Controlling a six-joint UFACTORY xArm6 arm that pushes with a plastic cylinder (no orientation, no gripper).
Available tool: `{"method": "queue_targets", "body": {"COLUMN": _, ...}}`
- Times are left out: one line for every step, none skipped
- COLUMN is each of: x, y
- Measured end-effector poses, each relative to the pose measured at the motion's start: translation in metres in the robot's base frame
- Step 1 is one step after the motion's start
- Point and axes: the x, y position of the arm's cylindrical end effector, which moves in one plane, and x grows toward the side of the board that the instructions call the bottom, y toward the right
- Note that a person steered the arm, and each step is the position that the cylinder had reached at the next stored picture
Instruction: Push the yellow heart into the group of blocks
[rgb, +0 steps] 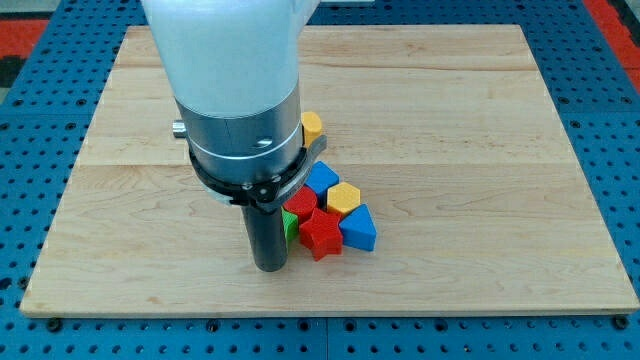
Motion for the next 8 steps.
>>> {"method": "queue_targets", "body": {"x": 0.017, "y": -0.05}}
{"method": "queue_targets", "body": {"x": -0.018, "y": -0.095}}
{"method": "queue_targets", "body": {"x": -0.091, "y": -0.124}}
{"method": "queue_targets", "body": {"x": -0.162, "y": -0.094}}
{"method": "queue_targets", "body": {"x": -0.235, "y": -0.049}}
{"method": "queue_targets", "body": {"x": -0.263, "y": -0.018}}
{"method": "queue_targets", "body": {"x": -0.266, "y": 0.06}}
{"method": "queue_targets", "body": {"x": -0.265, "y": 0.11}}
